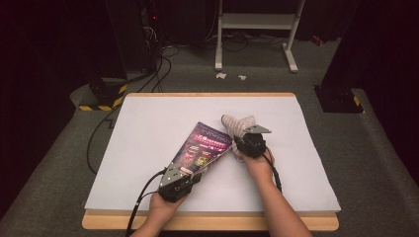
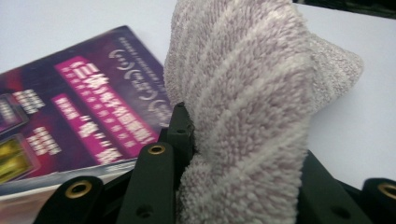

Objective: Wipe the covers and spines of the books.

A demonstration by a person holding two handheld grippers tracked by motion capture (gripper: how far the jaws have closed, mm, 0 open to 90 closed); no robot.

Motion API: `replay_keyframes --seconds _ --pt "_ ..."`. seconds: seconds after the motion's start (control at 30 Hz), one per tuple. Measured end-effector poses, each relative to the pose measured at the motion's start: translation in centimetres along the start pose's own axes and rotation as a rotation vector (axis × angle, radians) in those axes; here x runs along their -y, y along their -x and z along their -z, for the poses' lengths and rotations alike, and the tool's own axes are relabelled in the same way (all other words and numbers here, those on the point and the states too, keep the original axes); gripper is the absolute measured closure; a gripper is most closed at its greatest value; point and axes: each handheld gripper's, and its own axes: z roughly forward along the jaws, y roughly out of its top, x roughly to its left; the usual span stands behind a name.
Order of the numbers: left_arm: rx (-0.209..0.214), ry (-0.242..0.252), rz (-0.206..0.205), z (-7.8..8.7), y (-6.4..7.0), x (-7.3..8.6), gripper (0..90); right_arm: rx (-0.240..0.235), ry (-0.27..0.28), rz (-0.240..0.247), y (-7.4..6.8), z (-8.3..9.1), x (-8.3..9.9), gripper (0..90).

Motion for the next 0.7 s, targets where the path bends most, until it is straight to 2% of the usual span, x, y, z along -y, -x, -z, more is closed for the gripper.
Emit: replay_keyframes --seconds 0.13,0.27,0.33,0.4,0.43,0.6,0.7 --pt "-0.004 0.007 0.003 0.2 -0.1 -0.1 83.0 0.018 0.004 -0.022 1.0 -0.3 0.1 69.3" --pt "-0.001 0.023 0.024 0.6 -0.5 -0.1 83.1 0.041 0.009 -0.041 1.9 -0.3 0.1 69.4" --pt "-0.003 0.026 0.024 0.7 -0.6 -0.1 83.2 0.061 -0.016 -0.040 2.5 -0.4 0.0 69.4" --pt "-0.005 0.031 0.028 0.8 -0.6 -0.1 83.2 0.066 -0.013 -0.060 3.0 -0.2 0.0 69.4" --pt "-0.004 0.031 0.030 0.8 -0.6 -0.1 83.2 0.066 -0.008 -0.065 3.2 0.1 -0.1 69.4" --pt "-0.004 0.025 0.028 0.7 -0.5 0.0 83.2 0.096 0.027 -0.015 2.8 2.3 -0.5 68.8" --pt "-0.004 0.024 0.028 0.6 -0.4 0.1 83.0 0.107 0.045 -0.022 3.1 4.2 -0.2 68.3"
